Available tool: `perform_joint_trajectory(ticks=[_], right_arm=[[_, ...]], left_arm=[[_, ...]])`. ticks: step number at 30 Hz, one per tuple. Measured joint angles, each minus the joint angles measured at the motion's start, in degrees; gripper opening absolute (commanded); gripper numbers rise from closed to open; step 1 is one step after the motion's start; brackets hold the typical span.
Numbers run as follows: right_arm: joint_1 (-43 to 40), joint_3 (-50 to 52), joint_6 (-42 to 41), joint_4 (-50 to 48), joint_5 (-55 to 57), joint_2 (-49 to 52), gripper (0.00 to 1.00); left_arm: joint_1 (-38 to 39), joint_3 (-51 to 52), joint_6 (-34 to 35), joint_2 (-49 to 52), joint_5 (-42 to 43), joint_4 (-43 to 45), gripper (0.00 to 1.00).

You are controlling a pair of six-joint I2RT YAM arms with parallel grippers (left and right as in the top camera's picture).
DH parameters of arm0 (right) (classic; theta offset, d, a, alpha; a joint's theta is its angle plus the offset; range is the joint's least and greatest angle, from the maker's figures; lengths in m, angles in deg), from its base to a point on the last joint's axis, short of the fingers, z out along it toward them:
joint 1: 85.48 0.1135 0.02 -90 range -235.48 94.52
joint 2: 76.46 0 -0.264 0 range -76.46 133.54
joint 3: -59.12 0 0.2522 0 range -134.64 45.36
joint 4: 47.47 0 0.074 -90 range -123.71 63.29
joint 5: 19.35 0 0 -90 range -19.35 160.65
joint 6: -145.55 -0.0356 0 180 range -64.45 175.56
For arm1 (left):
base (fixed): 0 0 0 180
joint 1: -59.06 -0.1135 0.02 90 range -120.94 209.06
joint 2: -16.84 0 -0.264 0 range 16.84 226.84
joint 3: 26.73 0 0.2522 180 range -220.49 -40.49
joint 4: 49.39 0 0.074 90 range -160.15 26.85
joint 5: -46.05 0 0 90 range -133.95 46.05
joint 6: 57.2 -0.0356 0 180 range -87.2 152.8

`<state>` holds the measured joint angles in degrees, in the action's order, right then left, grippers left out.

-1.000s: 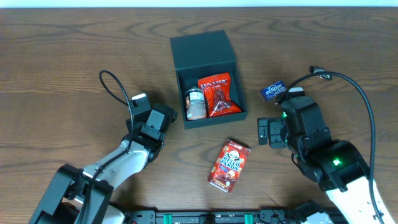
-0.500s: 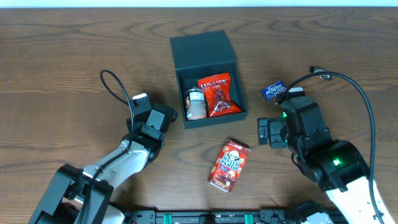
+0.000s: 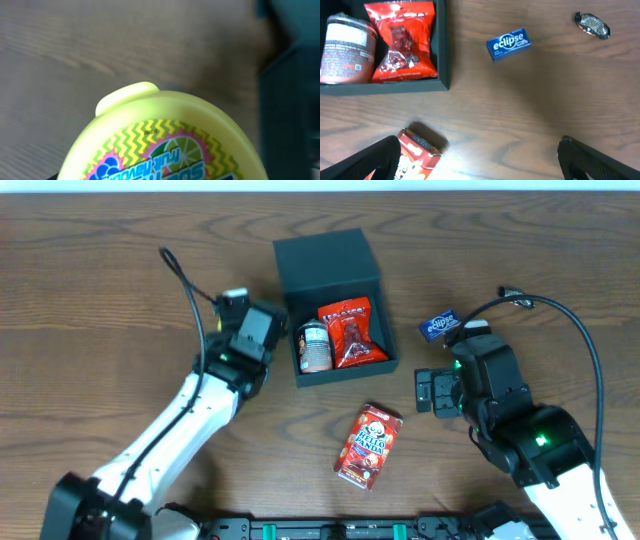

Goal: Pack container
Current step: 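Lower the left gripper and grasp the yellow Mentos roll, then lift the Mentos roll with the left gripper and carry it over the box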

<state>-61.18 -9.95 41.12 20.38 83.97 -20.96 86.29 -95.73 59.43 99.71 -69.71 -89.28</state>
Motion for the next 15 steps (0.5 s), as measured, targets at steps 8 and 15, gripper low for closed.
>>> perform_joint_trajectory(ticks=[8, 15], right_arm=[[0.0, 0.0, 0.0, 0.0, 0.2, 0.0, 0.99], [0.0, 0.0, 0.0, 0.5, 0.2, 0.0, 0.99]], left_arm=[[0.0, -22.2, -6.9, -0.4, 8.4, -20.1, 0.06], [0.0, -48.6, -14.9, 6.2, 12.4, -37.3, 0.06]])
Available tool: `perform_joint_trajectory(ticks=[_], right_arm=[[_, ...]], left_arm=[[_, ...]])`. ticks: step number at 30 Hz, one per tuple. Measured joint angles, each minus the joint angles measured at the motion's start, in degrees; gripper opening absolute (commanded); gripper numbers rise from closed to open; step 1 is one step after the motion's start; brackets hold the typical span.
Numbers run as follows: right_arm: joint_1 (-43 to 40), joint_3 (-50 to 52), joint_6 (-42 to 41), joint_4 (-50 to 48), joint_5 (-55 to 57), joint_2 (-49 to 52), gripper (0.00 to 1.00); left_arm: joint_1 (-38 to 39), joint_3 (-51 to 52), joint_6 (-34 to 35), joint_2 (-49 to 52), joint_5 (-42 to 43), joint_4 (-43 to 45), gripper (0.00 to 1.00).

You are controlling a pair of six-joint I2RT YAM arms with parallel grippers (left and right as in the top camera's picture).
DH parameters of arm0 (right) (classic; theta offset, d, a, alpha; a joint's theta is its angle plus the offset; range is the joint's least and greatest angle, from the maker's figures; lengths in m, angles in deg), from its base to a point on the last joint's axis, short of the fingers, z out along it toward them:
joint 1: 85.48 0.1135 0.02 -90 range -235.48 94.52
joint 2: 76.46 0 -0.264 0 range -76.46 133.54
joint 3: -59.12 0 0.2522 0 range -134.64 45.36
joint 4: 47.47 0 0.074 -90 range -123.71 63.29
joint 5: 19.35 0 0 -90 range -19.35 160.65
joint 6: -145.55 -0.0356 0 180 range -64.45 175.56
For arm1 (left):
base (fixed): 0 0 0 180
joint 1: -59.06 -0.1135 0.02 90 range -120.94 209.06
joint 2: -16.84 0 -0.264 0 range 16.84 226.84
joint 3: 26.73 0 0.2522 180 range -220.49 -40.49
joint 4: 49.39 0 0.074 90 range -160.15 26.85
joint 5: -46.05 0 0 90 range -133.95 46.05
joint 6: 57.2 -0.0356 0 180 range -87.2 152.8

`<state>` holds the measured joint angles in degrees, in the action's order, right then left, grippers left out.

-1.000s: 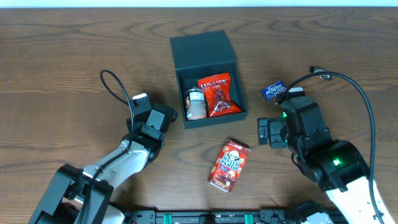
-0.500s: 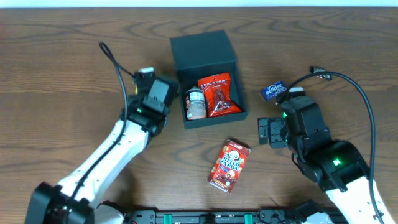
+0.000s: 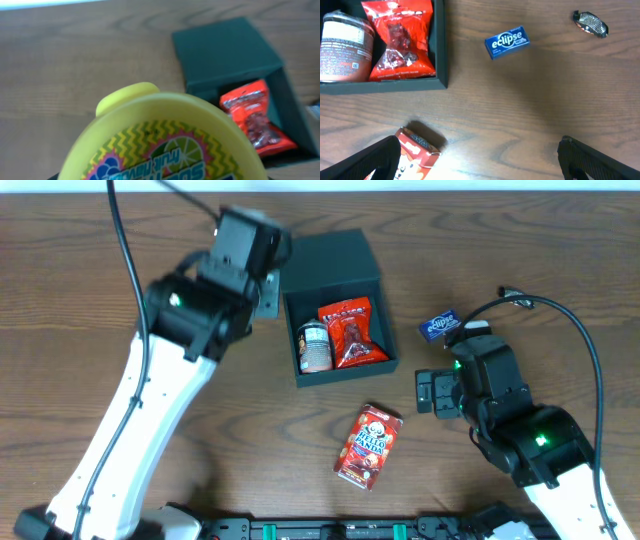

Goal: Pack container
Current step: 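Lift the Mentos roll with the left gripper and carry it over the box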

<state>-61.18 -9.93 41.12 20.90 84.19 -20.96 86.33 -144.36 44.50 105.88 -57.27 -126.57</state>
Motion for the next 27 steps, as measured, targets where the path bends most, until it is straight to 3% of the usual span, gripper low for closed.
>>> perform_joint_trajectory(ticks=[5, 10, 18, 27], right_arm=[[0.0, 0.0, 0.0, 0.5, 0.0, 0.0, 0.99], [0.0, 0.0, 0.0, 0.4, 0.0, 0.0, 0.99], [0.0, 0.0, 0.0, 0.4, 0.0, 0.0, 0.99], [0.0, 0.0, 0.0, 0.4, 0.0, 0.0, 0.99]], left_arm=[[0.0, -19.3, -7.2, 11.5, 3.8, -12.2, 0.06], [0.2, -31.2, -15.5, 23.1, 5.2, -20.8, 0.06], [2.7, -32.8, -26.0, 37.4, 4.3, -21.2, 0.06], [10.3, -32.8, -33.3, 44.9, -6.8, -15.7, 0.06]])
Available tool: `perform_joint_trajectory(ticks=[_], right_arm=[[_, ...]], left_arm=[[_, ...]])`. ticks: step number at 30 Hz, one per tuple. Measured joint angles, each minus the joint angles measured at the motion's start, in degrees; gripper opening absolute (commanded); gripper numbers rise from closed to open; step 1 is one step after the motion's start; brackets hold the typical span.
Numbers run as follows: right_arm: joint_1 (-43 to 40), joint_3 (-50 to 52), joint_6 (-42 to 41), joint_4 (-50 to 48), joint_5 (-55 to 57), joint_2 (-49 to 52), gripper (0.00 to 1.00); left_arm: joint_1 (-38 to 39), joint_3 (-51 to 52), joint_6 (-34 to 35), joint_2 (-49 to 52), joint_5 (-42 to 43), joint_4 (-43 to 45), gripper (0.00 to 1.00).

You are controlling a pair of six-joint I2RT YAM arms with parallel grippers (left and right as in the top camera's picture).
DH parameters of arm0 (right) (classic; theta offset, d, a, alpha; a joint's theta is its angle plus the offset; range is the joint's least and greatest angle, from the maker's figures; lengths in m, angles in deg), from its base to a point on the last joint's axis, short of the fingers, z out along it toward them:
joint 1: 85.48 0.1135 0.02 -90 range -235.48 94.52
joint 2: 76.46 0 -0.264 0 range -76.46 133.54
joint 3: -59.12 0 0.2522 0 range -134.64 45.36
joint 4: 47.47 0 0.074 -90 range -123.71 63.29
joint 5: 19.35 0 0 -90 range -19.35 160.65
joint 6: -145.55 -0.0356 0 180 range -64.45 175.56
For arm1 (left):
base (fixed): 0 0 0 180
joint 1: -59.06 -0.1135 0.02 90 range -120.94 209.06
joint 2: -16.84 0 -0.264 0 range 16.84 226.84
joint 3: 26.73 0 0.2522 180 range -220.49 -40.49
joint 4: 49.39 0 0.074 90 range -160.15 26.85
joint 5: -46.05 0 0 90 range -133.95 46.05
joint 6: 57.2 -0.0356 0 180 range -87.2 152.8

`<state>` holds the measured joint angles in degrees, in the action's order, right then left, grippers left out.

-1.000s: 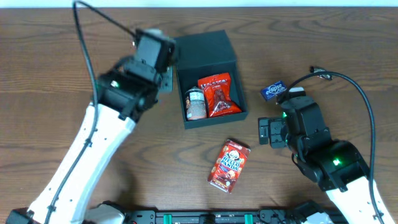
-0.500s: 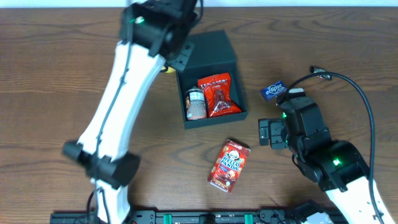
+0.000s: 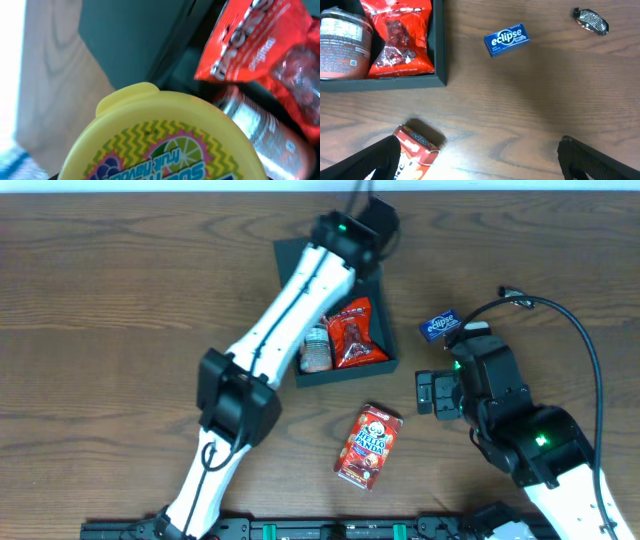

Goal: Pack container
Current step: 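Lift the Mentos roll with the left gripper and carry it over the box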

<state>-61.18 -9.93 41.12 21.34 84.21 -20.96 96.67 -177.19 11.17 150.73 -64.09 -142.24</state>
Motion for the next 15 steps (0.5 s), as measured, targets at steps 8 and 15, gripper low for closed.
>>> perform_joint_trajectory(ticks=[8, 15], right_arm=[[0.0, 0.0, 0.0, 0.3, 0.0, 0.0, 0.99], [0.0, 0.0, 0.0, 0.4, 0.0, 0.0, 0.99]], left_arm=[[2.6, 0.0, -7.0, 2.9, -8.7, 2.1, 0.06], [0.9, 0.0, -10.5, 4.0, -11.0, 4.2, 0.06]])
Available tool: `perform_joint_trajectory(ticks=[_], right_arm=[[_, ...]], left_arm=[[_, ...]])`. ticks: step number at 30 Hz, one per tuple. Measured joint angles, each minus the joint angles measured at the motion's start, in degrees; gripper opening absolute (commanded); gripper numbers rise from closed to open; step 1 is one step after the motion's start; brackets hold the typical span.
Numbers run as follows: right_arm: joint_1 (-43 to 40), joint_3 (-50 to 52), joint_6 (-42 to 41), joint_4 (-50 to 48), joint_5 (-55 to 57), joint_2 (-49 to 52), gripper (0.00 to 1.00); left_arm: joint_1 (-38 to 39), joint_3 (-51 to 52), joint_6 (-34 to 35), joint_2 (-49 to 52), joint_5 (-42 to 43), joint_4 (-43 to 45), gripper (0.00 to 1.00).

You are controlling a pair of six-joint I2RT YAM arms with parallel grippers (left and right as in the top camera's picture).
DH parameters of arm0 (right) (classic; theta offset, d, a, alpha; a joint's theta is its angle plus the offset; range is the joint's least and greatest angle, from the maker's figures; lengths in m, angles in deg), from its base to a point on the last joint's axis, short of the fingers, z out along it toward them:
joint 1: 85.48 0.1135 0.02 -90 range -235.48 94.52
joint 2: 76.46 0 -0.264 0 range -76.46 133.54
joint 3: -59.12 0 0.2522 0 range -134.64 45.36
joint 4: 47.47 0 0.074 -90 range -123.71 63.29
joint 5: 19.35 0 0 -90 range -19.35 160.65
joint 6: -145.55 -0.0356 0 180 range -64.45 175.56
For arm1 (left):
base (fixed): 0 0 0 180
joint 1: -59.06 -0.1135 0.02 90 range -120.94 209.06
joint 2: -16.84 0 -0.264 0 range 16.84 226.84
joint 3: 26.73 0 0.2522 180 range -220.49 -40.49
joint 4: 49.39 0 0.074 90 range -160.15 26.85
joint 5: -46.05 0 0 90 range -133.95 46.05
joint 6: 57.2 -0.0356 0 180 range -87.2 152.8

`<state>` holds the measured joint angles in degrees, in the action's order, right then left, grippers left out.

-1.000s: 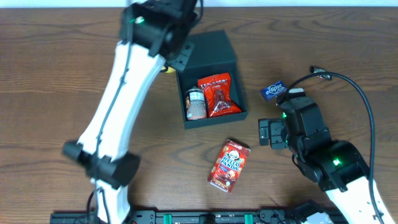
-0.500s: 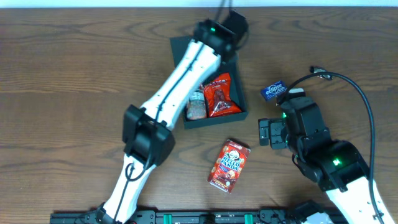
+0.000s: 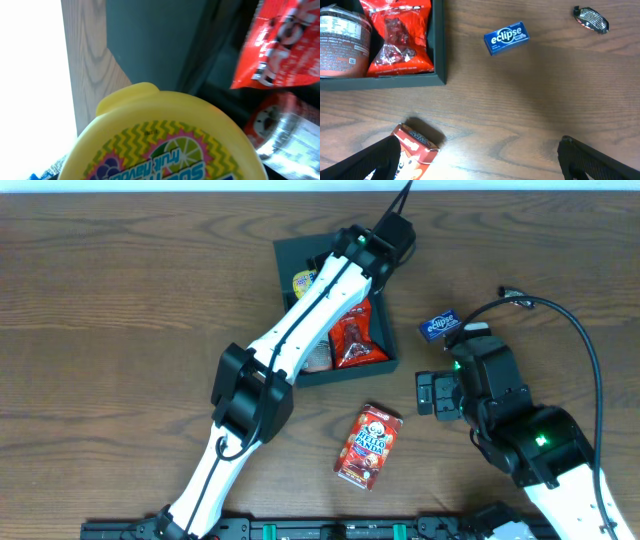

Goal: Pack container
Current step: 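Lift the Mentos roll with the left gripper and carry it over the box, then lower the Mentos roll into the box beside the can and release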

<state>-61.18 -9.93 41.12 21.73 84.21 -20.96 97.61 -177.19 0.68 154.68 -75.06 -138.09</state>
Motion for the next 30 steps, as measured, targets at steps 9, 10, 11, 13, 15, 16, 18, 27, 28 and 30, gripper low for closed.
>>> perform_joint_trajectory(ticks=[9, 10, 11, 13, 15, 16, 18, 27, 28, 30], right_arm=[[0.0, 0.0, 0.0, 0.0, 0.0, 0.0, 0.99], [0.0, 0.0, 0.0, 0.0, 0.0, 0.0, 0.99], [0.0, 0.0, 0.0, 0.0, 0.0, 0.0, 0.99], [0.0, 0.0, 0.0, 0.0, 0.0, 0.0, 0.99], [0.0, 0.0, 0.0, 0.1, 0.0, 0.0, 0.99], [0.0, 0.0, 0.0, 0.1, 0.0, 0.0, 0.99], [0.0, 0.0, 0.0, 0.3, 0.0, 0.0, 0.99], [0.0, 0.0, 0.0, 0.5, 0.0, 0.0, 0.99], [0.0, 0.0, 0.0, 0.5, 0.0, 0.0, 0.99], [0.0, 0.0, 0.0, 0.5, 0.0, 0.0, 0.99]], left_arm=[[-0.5, 0.0, -4.2, 0.8, 1.1, 0.2, 0.06], [-0.5, 0.0, -4.4, 0.9, 1.3, 0.2, 0.06], [-0.5, 0.0, -4.4, 0.9, 1.6, 0.2, 0.06], [-0.5, 0.0, -4.8, 1.2, 2.9, -0.6, 0.06], [-0.5, 0.0, -5.2, 1.5, 4.2, -1.9, 0.06], [-0.5, 0.0, -5.4, 1.8, 4.9, -2.4, 0.06], [-0.5, 0.0, -5.5, 2.4, 5.7, -3.1, 0.06], [-0.5, 0.0, -6.6, 4.3, 9.5, -4.3, 0.06], [-0.5, 0.0, -6.8, 4.3, 9.7, -4.3, 0.06], [-0.5, 0.0, -7.0, 4.3, 9.8, -4.3, 0.06]])
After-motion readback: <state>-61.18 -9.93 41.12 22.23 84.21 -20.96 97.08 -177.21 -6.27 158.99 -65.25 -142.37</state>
